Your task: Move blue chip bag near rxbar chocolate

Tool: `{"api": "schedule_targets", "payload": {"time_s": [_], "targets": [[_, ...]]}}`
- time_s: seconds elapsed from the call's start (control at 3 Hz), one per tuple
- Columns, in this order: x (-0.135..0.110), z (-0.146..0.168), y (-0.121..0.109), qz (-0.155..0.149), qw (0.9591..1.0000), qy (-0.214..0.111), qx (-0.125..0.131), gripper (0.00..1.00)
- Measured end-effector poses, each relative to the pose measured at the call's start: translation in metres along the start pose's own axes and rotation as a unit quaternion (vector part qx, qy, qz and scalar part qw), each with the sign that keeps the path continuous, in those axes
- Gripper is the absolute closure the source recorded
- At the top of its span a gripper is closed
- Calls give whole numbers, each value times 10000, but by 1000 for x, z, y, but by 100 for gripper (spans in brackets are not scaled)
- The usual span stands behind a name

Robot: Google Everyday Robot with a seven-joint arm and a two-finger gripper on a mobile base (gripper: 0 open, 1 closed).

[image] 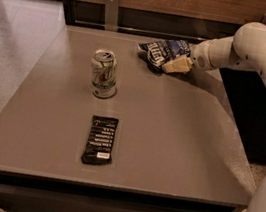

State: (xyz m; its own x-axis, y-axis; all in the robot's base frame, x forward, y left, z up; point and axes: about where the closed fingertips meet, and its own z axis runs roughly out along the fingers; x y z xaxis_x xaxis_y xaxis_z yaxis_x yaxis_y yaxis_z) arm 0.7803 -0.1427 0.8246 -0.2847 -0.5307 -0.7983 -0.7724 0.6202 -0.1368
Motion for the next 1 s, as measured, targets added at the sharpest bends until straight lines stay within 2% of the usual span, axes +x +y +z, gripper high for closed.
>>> {"api": "schedule_targets", "payload": {"time_s": [0.33, 0.67, 1.0], "targets": [[1, 4, 2, 1, 10000, 7, -32, 70], [1, 7, 4, 2, 10000, 12, -55, 95], [1, 8, 5, 2, 10000, 14, -65, 100]]}}
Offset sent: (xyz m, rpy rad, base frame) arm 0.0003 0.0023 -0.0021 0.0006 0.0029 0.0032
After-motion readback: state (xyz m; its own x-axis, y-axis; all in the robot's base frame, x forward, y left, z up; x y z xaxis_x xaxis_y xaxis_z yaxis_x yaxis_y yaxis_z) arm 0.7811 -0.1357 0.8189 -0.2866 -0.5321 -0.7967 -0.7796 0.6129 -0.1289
